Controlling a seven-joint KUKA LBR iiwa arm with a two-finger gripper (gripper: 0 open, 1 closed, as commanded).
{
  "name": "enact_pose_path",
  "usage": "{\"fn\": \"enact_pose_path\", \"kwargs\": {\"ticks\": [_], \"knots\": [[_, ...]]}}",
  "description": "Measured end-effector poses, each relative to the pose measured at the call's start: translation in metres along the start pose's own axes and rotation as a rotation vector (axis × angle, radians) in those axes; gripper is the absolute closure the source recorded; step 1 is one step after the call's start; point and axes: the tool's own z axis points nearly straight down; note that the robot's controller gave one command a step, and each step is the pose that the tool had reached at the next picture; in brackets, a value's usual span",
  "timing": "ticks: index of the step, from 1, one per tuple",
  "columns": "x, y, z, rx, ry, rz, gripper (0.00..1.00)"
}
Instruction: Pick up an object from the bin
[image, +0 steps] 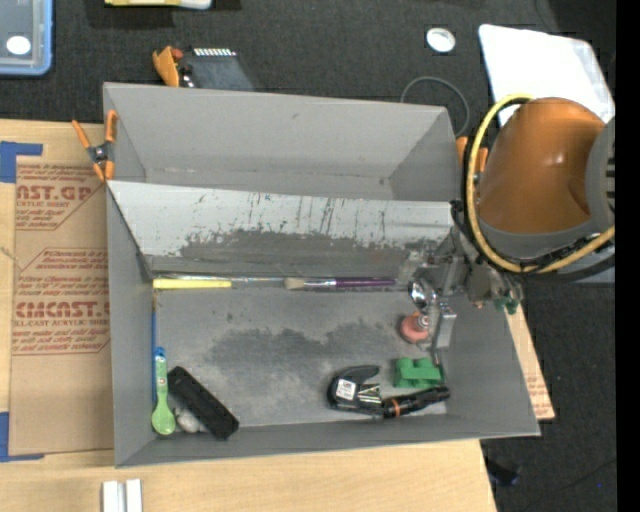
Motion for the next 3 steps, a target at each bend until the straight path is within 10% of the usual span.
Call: {"fn": "enact_pose_path", "kwargs": {"ticks": [1, 3], "knots": [[-0.001, 0.000, -0.003, 0.001, -0.007, -0.002, 0.00], [0.054, -0.054, 0.074, 0.003, -0.011, -0.160, 0.00]]}}
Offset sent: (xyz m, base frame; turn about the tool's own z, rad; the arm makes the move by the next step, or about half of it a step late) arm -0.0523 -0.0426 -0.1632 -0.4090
